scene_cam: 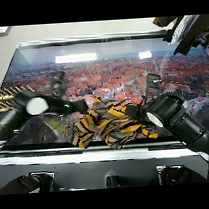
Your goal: Fold the clothes and pants, and hang the long-sleeved shirts on hangers.
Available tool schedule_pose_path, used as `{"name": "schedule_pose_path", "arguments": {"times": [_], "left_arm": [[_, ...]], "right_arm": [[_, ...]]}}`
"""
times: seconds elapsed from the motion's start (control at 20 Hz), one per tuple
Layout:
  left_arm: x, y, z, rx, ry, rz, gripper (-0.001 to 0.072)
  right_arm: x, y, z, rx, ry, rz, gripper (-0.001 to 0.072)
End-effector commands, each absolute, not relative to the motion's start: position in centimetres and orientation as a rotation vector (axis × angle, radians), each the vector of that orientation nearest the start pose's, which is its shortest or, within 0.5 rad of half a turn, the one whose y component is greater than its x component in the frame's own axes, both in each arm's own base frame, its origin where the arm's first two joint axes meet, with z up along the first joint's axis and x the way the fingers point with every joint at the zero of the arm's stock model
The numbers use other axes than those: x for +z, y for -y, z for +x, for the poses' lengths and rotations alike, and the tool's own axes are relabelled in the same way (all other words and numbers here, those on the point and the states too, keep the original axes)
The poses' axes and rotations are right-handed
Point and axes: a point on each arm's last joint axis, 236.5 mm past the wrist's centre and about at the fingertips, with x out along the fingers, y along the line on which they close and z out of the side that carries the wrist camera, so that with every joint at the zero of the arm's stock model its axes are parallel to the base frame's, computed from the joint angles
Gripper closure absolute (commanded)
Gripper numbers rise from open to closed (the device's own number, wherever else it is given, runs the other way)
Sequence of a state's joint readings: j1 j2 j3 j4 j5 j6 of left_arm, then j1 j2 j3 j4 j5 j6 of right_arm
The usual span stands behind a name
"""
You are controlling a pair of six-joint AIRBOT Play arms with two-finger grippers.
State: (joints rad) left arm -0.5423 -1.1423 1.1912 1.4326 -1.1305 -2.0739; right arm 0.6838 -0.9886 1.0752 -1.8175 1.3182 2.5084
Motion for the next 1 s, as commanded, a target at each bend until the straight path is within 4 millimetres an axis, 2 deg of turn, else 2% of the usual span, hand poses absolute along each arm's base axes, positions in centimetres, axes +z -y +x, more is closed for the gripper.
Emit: {"name": "schedule_pose_path", "arguments": {"times": [0.0, 0.15, 0.25, 0.35, 0.5, 0.65, 0.75, 0.95], "left_arm": [[10.8, 10.6, 34.1, -0.045, -1.069, -0.215, -0.0013], [13.6, -1.0, 33.4, 0.109, -0.955, -0.155, -0.0013], [13.7, -6.5, 31.5, 0.184, -0.977, -0.082, -0.0011], [13.2, -10.0, 29.6, 0.244, -1.024, -0.059, -0.0002], [12.6, -14.2, 28.8, 0.431, -0.977, -0.236, -0.0002], [10.3, -18.9, 27.3, 0.545, -0.973, -0.37, -0.0002], [8.6, -21.5, 26.5, 0.509, -0.991, -0.432, -0.0002], [5.5, -27.2, 23.8, 0.488, -1.069, -0.354, -0.0002]], "right_arm": [[7.4, -15.6, 28.1, -0.104, -1.143, 0.214, 0.0685], [7.4, -15.7, 28.1, -0.088, -1.146, 0.193, 0.0685], [7.4, -15.7, 28.1, -0.074, -1.149, 0.175, 0.0684], [7.4, -15.7, 28.1, -0.072, -1.147, 0.174, 0.0684], [7.4, -15.7, 28.1, -0.069, -1.147, 0.17, 0.0684], [7.4, -15.7, 28.1, -0.067, -1.144, 0.166, 0.0684], [7.4, -15.7, 28.1, -0.062, -1.145, 0.159, 0.0684], [7.3, -15.6, 27.9, -0.043, -1.158, 0.118, 0.0684]]}}
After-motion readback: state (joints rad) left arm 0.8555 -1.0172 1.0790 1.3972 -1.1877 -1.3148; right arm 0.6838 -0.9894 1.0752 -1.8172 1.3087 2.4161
